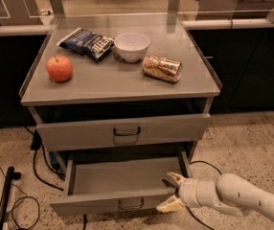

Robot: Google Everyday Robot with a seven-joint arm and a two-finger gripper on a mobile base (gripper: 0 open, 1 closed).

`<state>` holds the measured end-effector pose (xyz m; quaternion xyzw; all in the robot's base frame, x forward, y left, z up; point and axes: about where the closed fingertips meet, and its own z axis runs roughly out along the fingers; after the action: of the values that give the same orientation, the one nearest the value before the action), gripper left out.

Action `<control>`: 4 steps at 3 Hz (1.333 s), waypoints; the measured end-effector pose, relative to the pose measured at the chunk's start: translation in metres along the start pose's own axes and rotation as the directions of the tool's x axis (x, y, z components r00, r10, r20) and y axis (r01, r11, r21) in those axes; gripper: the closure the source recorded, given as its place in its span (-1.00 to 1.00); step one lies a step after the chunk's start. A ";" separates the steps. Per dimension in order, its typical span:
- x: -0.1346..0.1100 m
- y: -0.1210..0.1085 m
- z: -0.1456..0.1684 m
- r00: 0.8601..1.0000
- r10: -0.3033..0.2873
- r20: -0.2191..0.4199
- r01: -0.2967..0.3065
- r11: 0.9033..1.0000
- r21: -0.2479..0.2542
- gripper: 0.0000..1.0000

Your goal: Open middle drawer

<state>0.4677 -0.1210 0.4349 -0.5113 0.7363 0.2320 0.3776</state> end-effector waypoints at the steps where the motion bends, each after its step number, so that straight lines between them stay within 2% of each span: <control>1: 0.000 0.000 0.000 1.000 0.000 0.000 0.000 1.000 0.000 1.00; 2: 0.010 0.008 0.000 1.000 0.012 -0.013 -0.012 1.000 -0.002 1.00; 3: 0.008 0.009 -0.003 1.000 0.013 -0.015 -0.013 1.000 -0.002 1.00; 4: 0.011 0.016 -0.016 1.000 0.006 -0.028 -0.006 0.999 0.032 1.00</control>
Offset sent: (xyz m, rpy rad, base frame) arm -0.0221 -0.0103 -0.0177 -0.0233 0.0322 -0.0196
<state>0.4456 -0.1329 0.4349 -0.5063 0.7467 0.2143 0.3744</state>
